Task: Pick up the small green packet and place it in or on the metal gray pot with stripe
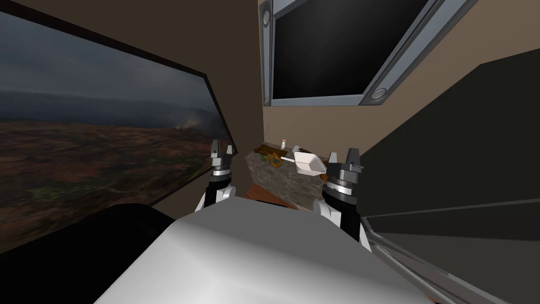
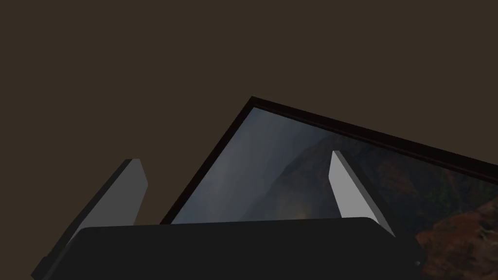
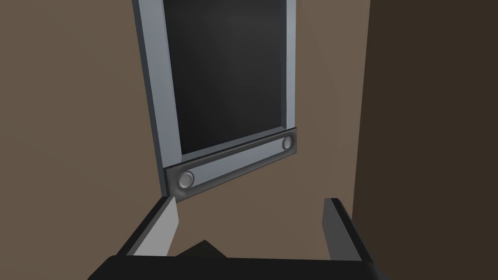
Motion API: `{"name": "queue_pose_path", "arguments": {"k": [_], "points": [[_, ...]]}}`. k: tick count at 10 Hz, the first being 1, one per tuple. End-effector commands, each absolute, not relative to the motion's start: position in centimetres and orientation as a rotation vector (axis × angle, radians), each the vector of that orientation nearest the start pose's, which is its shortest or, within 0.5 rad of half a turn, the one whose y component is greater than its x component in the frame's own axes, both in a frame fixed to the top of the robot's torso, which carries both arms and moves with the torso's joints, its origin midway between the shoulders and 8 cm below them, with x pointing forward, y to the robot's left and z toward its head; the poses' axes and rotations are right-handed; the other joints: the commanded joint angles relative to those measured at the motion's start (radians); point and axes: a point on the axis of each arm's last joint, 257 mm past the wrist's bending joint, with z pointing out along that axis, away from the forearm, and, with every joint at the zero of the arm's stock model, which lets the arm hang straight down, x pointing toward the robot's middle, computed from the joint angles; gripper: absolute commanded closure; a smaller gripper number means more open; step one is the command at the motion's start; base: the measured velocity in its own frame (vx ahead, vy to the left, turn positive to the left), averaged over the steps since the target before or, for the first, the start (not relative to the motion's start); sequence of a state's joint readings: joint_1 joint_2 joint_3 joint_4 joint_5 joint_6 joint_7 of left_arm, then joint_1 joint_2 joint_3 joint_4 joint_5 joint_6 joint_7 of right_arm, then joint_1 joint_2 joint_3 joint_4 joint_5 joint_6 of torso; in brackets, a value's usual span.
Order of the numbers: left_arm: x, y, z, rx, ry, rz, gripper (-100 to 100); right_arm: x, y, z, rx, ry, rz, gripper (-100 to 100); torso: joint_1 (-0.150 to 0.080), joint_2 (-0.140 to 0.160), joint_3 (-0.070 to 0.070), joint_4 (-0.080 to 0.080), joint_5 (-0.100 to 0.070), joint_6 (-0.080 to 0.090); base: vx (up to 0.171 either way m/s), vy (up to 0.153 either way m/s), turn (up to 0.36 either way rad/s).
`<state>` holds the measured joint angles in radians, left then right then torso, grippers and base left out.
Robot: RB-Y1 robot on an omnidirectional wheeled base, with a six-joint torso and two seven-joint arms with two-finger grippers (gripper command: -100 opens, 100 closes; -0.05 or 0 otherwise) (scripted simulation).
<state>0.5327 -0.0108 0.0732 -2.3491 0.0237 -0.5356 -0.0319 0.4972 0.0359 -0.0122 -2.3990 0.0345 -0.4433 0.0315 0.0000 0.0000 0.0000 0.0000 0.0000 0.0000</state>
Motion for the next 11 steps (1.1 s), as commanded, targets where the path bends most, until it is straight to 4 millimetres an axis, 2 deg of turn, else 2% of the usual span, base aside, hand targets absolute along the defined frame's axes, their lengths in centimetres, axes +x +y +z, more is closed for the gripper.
{"name": "queue_pose_path", "arguments": {"k": [1,3,6,11], "points": [[32.0,29.9,4.9,-0.578,0.583,-1.217,-100,32.7,-27.9,6.7,0.597,0.562,1.249,0,0.0,0.0,0.0,0.0,0.0,0.0,-0.003,0.005,-0.014],[33.0,29.3,3.8,-0.562,0.652,-1.208,-100,32.7,-27.9,6.7,0.597,0.562,1.249,0,0.001,0.0,0.0,0.0,0.0,0.0,-0.012,0.015,-0.02],[35.1,28.6,1.2,-0.552,0.781,-1.173,-100,32.7,-27.9,6.7,0.597,0.562,1.249,0,0.003,0.001,0.001,0.0,0.001,0.0,-0.023,0.037,-0.021],[39.0,28.3,-5.4,-0.554,1.032,-1.053,-100,32.7,-27.9,6.7,0.597,0.562,1.249,0,0.005,0.002,0.001,0.0,0.001,0.0,-0.028,0.062,-0.03]]}}
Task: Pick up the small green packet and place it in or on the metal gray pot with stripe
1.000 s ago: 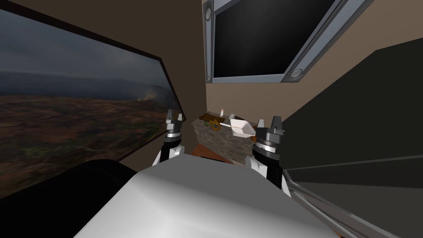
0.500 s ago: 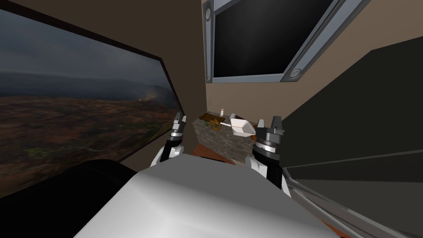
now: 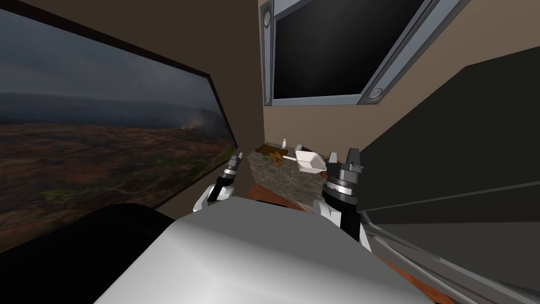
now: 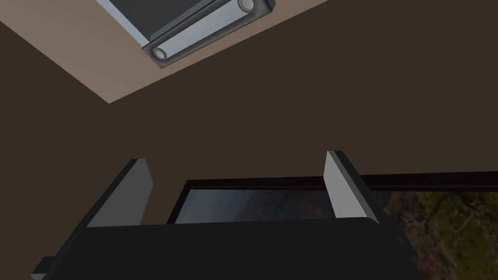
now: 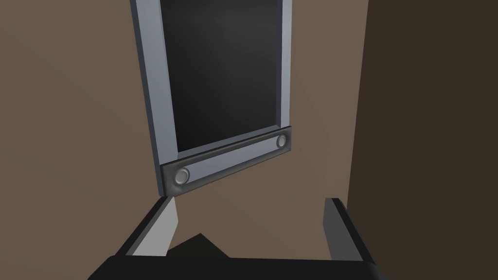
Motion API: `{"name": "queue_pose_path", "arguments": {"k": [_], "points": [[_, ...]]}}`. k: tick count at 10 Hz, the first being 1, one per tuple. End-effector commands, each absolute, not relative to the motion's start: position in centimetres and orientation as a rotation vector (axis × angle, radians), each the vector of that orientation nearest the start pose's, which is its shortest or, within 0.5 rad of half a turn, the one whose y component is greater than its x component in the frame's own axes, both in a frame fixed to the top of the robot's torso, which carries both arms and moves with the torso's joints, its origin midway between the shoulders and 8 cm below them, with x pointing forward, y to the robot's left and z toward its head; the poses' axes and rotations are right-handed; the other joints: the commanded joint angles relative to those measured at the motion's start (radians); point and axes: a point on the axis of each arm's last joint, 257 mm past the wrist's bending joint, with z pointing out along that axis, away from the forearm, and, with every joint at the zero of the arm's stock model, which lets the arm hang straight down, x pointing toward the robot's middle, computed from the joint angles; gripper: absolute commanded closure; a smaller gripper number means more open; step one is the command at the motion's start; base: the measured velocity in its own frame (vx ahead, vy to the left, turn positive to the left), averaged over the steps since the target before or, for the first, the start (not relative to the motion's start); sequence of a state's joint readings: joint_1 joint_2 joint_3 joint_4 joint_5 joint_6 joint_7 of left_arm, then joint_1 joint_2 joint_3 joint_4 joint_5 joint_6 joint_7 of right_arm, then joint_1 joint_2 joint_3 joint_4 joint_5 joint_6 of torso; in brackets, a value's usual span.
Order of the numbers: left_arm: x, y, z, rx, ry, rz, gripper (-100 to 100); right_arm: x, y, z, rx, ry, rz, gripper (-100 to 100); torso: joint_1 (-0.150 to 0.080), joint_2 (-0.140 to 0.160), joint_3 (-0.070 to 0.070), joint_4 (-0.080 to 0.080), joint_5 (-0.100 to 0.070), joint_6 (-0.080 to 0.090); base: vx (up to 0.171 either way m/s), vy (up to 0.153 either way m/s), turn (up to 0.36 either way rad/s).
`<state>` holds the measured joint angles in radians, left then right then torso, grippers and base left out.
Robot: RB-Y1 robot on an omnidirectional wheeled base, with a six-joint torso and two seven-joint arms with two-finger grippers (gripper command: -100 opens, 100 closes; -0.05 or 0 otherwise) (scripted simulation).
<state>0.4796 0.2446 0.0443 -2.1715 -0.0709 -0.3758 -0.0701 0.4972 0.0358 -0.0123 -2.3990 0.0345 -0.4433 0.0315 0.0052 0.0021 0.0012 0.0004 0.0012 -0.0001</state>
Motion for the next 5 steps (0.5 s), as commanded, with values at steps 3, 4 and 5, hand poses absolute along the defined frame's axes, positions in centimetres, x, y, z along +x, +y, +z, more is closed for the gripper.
{"name": "queue_pose_path", "arguments": {"k": [3,4,5], "points": [[40.9,28.9,-9.9,-0.553,1.182,-0.953,-100,32.7,-27.9,6.7,0.597,0.562,1.249,0,0.001,0.0,0.0,0.0,0.0,0.0,-0.037,0.079,-0.032],[41.5,29.3,-11.4,-0.55,1.229,-0.917,-100,32.7,-27.9,6.7,0.597,0.562,1.249,0,0.0,0.0,0.0,0.0,0.0,0.0,-0.025,0.07,-0.037],[41.9,29.6,-12.7,-0.546,1.274,-0.881,-100,32.7,-27.9,6.7,0.597,0.562,1.249,0,0.0,-0.001,0.0,0.0,0.0,0.0,-0.021,0.061,-0.04]]}}
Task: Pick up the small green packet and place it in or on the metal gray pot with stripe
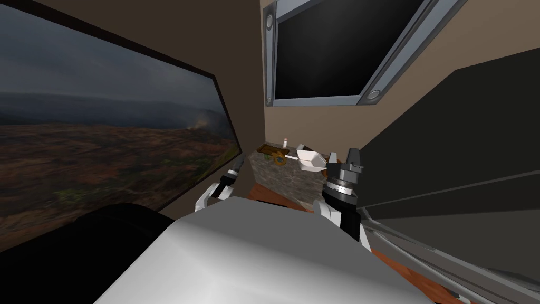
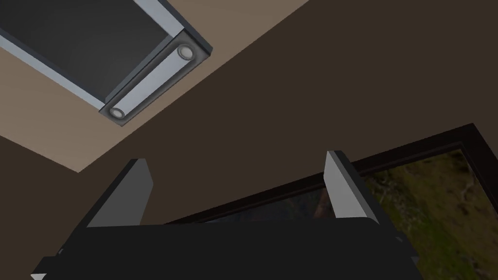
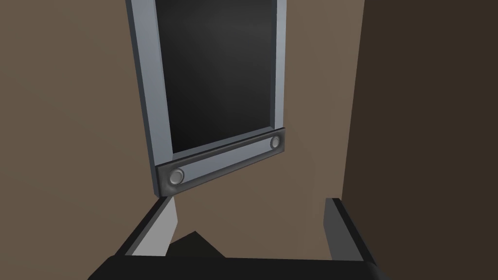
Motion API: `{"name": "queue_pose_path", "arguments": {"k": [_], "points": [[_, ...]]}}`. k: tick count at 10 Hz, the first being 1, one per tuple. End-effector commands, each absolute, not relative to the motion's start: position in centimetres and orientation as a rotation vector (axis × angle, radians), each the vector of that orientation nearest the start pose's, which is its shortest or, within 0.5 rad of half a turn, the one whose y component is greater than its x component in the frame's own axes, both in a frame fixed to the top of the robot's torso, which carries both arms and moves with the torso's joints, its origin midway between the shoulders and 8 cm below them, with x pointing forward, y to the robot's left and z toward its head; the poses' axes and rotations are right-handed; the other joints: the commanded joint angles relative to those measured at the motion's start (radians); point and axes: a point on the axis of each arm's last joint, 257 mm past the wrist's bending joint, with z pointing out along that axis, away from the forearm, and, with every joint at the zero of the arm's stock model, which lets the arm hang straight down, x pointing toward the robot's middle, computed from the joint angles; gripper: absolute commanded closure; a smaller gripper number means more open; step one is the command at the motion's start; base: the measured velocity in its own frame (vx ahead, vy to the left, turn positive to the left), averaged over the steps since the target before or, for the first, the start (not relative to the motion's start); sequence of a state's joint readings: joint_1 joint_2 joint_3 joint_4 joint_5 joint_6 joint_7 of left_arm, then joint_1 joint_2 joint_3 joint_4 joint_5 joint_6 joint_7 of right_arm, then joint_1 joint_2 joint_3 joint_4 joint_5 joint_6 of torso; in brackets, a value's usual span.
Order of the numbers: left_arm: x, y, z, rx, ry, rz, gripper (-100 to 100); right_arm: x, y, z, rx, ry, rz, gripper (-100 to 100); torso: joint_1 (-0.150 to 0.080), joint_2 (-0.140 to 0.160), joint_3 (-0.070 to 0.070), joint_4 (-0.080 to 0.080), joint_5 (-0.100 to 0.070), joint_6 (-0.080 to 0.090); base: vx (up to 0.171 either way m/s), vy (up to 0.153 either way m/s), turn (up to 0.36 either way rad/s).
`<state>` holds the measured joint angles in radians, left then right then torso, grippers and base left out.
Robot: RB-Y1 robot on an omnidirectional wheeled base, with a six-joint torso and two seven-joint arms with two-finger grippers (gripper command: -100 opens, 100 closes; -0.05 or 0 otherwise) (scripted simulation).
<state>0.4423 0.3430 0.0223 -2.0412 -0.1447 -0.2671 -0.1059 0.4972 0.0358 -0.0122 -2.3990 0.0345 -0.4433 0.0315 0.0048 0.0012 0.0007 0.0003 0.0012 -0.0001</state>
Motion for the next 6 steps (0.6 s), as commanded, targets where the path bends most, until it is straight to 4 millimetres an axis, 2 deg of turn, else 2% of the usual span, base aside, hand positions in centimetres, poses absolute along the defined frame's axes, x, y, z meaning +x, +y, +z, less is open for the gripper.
{"name": "queue_pose_path", "arguments": {"k": [1,4,6], "points": [[42.4,30.0,-14.1,-0.541,1.316,-0.845,-100,32.7,-27.9,6.7,0.597,0.562,1.249,0,0.0,0.0,0.0,0.0,0.0,0.0,-0.022,0.048,-0.041],[43.5,31.4,-17.5,-0.516,1.427,-0.74,-100,32.7,-27.9,6.7,0.597,0.562,1.249,0,-0.002,-0.001,-0.001,0.0,0.0,0.0,-0.008,0.027,-0.054],[44.0,32.4,-19.4,-0.493,1.488,-0.677,-100,32.7,-27.9,6.7,0.598,0.562,1.249,0,-0.004,-0.002,-0.001,0.0,-0.001,0.0,0.01,-0.011,-0.066]]}}
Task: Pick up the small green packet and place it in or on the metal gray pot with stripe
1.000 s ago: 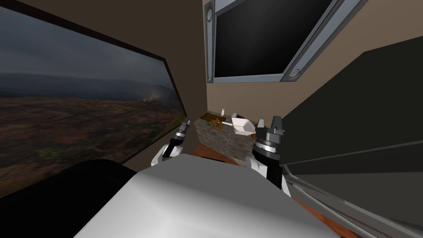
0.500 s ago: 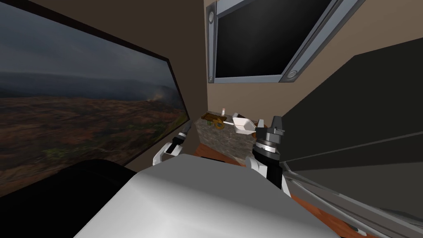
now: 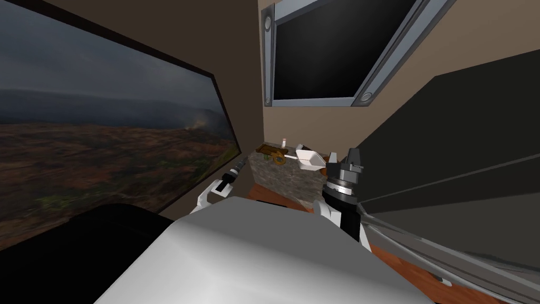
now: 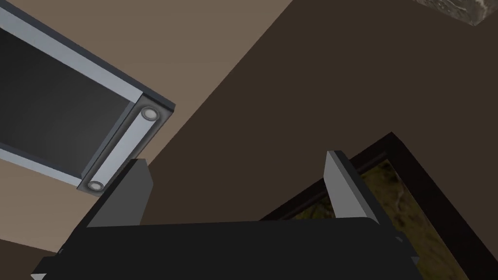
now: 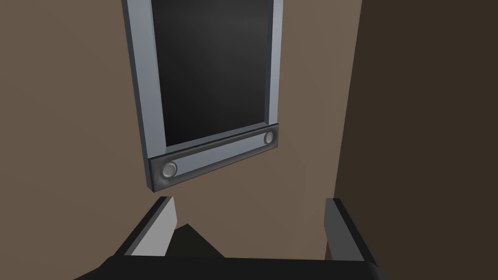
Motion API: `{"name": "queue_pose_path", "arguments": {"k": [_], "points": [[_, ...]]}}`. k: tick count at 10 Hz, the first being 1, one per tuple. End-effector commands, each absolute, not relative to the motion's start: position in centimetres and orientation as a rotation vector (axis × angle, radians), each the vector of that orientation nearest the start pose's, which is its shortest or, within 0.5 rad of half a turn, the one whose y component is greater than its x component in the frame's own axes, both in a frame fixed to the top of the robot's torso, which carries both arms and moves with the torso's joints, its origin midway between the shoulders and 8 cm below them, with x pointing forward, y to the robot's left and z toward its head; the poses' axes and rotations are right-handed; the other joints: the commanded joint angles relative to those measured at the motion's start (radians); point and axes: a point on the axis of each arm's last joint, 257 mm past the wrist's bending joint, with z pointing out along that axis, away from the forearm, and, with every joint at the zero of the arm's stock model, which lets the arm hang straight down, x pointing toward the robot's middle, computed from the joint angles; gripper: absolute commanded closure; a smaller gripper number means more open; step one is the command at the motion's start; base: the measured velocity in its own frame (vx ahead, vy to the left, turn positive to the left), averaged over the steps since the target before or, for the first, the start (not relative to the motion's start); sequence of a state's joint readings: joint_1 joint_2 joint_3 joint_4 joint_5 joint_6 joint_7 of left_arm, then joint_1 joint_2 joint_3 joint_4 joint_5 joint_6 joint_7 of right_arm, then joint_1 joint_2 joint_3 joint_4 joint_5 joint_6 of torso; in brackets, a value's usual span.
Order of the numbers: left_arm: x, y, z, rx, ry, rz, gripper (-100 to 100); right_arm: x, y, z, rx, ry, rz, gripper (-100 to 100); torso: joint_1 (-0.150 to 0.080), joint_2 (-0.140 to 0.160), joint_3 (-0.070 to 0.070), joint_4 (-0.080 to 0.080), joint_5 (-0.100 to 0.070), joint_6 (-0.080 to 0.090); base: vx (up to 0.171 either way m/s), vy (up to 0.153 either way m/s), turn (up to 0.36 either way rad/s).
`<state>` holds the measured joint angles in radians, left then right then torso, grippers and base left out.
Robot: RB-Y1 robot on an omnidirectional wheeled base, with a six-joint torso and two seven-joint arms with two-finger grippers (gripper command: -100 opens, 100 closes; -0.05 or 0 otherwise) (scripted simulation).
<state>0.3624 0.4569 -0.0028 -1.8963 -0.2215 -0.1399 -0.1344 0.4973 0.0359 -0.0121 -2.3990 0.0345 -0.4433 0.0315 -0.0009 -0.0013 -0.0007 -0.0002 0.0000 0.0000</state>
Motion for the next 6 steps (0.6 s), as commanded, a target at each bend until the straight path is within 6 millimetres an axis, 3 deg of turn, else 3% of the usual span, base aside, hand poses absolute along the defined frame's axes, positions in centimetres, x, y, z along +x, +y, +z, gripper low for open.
{"name": "queue_pose_path", "arguments": {"k": [1,6], "points": [[44.3,32.8,-20.2,-0.479,1.515,-0.647,-100,32.7,-27.9,6.7,0.598,0.562,1.249,0,0.0,0.0,0.0,0.0,0.0,0.0,0.023,-0.038,-0.088],[45.6,35.0,-23.0,-0.394,1.62,-0.52,-100,32.7,-27.9,6.7,0.598,0.562,1.25,0,-0.005,-0.003,-0.002,-0.001,-0.001,0.0,0.044,-0.077,-0.097]]}}
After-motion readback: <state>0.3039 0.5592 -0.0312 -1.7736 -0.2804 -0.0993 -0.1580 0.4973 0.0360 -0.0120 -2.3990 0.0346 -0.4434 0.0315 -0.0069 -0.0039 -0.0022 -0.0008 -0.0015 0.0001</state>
